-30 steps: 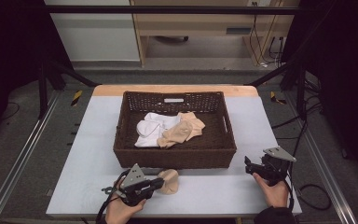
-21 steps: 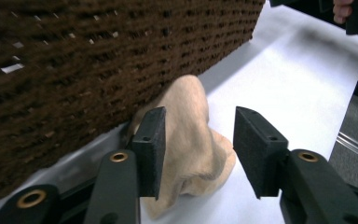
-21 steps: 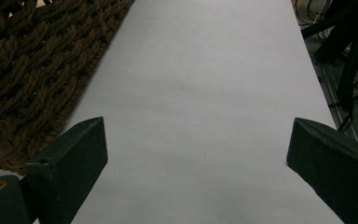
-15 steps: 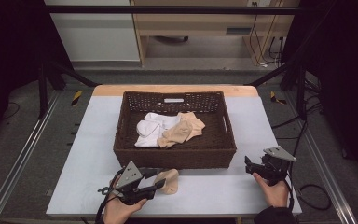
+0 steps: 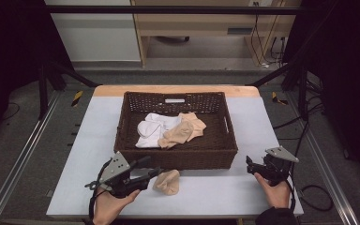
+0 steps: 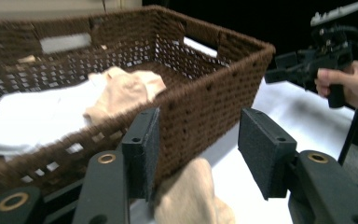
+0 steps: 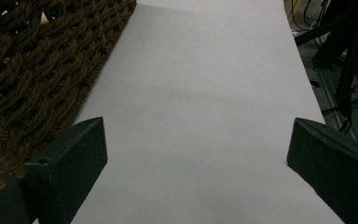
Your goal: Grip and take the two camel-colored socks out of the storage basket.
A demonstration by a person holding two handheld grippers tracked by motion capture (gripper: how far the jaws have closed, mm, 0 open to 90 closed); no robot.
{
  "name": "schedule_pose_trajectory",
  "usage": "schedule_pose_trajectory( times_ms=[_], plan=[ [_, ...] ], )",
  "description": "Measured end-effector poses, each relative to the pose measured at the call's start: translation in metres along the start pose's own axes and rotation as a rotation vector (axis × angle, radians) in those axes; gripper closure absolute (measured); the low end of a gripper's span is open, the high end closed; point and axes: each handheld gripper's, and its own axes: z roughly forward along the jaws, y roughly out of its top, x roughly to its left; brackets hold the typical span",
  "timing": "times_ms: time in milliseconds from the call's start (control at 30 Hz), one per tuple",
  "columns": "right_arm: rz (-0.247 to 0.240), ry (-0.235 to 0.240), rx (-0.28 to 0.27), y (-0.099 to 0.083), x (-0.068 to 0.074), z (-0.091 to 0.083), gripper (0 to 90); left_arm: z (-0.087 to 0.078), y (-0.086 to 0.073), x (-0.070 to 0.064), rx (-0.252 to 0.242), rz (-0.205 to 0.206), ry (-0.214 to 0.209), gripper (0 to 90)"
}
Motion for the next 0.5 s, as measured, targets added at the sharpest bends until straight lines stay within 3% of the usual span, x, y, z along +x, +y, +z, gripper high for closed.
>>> schedule_pose_trajectory(
  times_ms=[267, 500],
  plan=[
    [0.002, 0.001, -0.005, 0.002, 0.001, 0.000, 5.0, 0.002, 0.021, 0.008, -0.031, 0.008, 0.016, 46.7],
    [0.004, 0.002, -0.013, 0.003, 0.000, 0.000, 4.9, 0.017, 0.047, 0.010, -0.037, 0.037, 0.022, 45.9]
  ],
)
